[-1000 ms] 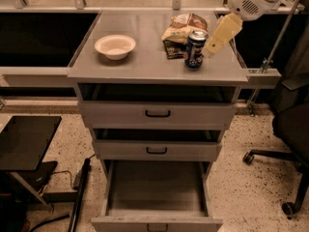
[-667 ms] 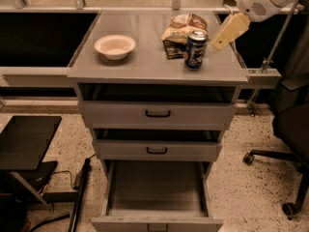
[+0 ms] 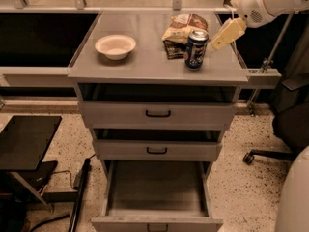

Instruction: Place pepsi can into bottom drawer

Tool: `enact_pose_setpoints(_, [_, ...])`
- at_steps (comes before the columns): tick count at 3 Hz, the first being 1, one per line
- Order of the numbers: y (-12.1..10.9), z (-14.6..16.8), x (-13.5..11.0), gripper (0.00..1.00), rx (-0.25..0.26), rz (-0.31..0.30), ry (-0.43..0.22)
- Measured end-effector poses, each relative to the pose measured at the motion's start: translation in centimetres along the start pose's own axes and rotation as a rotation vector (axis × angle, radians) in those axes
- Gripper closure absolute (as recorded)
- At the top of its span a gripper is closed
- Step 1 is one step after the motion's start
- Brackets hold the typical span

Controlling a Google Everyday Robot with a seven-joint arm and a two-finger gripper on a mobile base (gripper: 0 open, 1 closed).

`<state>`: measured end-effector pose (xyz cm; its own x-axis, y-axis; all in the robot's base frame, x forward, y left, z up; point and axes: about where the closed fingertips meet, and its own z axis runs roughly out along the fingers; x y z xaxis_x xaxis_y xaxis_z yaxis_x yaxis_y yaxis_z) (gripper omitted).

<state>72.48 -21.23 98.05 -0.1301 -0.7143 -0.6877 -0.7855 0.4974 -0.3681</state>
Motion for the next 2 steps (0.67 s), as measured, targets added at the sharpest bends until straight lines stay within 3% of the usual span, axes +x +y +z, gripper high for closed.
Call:
enact_pose_setpoints(1, [0.4, 1.3, 0.9, 0.0, -0.051, 0.064, -0.094])
enact_pose_setpoints(2, [1.5, 5.1, 1.2, 0.0, -0.185, 0.169, -0.307])
